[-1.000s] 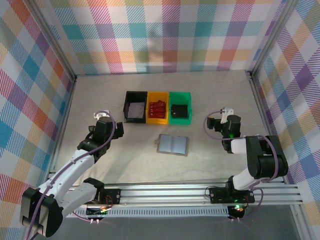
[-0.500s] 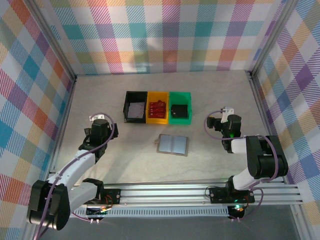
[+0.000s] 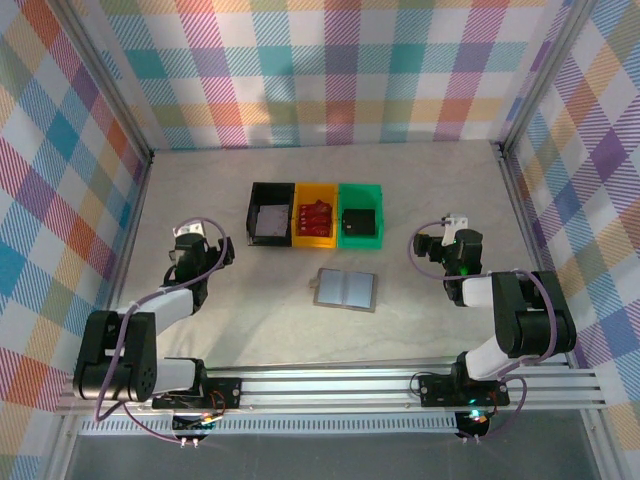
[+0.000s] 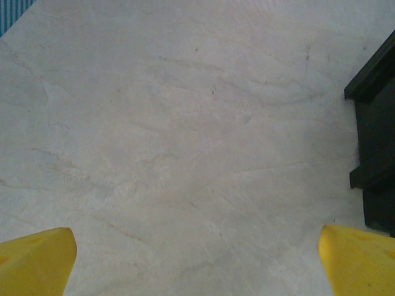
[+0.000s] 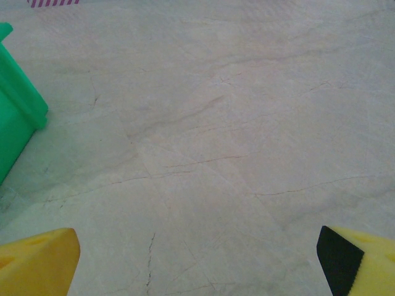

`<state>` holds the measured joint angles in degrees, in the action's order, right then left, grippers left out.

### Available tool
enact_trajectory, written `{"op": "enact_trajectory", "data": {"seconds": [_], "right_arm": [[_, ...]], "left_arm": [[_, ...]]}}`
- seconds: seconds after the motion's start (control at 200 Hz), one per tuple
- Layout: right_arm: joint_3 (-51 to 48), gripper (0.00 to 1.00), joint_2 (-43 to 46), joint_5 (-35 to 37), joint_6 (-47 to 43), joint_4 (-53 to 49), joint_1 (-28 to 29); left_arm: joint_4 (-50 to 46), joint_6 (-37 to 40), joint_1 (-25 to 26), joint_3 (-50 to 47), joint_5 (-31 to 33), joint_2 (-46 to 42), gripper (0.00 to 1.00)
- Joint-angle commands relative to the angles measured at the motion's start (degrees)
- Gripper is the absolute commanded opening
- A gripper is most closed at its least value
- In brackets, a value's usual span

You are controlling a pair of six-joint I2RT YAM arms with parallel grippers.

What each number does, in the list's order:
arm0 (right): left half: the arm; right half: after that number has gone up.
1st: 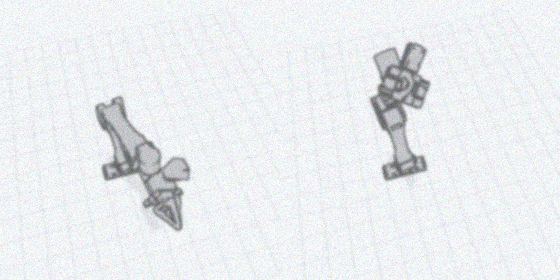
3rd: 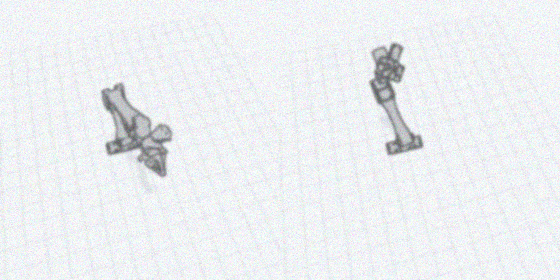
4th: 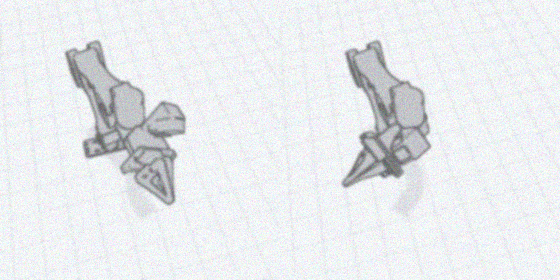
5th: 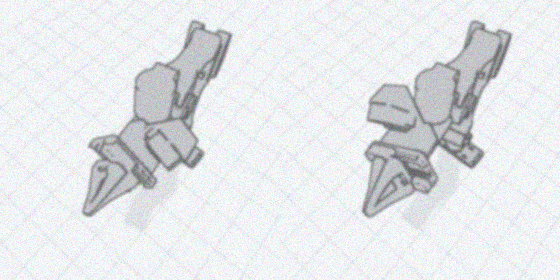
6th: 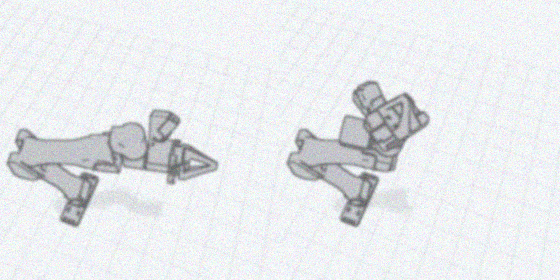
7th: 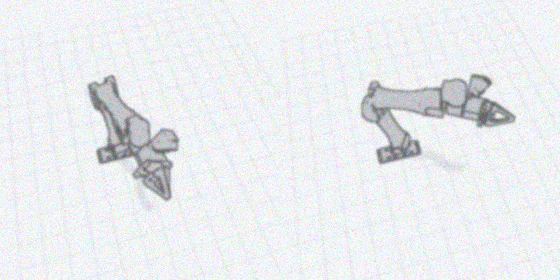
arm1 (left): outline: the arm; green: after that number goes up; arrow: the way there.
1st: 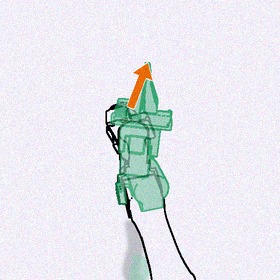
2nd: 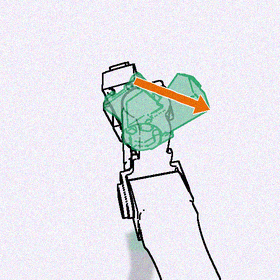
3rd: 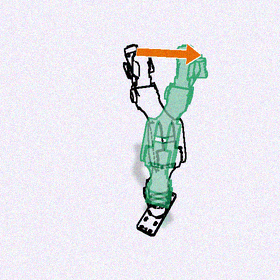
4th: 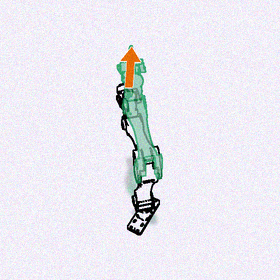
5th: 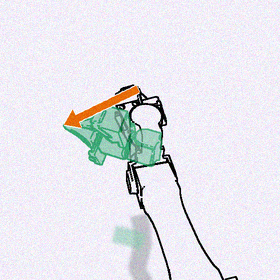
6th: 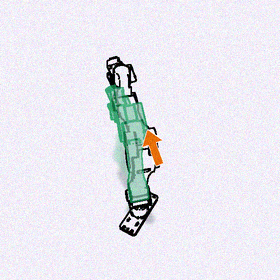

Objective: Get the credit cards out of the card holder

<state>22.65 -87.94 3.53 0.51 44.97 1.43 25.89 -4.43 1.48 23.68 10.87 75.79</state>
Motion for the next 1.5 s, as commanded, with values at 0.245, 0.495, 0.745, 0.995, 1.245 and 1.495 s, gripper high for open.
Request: {"op": "enact_trajectory", "data": {"seconds": [0.245,0.495,0.745,0.995,1.245,1.495], "right_arm": [[1.0,0.99,0.1,-1.0,0.5,2.1,-0.4],[1.0,0.99,0.1,-1.1,0.4,2.1,-0.4],[0.9,0.99,0.1,-1.1,0.5,2.1,-0.4],[0.9,0.99,0.2,-1.2,0.4,2.1,-0.4],[0.9,0.99,0.2,-1.2,0.4,2.1,-0.4],[0.9,0.99,0.2,-1.2,0.5,2.1,-0.4]], "left_arm": [[22.7,1.2,-1.0,-2.7,-4.4,8.8,1.0],[23.5,5.6,2.2,0.0,-4.2,14.8,1.0],[23.3,6.0,3.0,-0.1,-3.0,14.7,1.0],[23.2,6.1,3.0,0.0,-2.9,14.7,1.0],[23.2,6.0,3.0,0.0,-3.0,14.6,1.0],[23.2,6.1,3.0,-0.1,-3.0,14.7,1.0]]}}
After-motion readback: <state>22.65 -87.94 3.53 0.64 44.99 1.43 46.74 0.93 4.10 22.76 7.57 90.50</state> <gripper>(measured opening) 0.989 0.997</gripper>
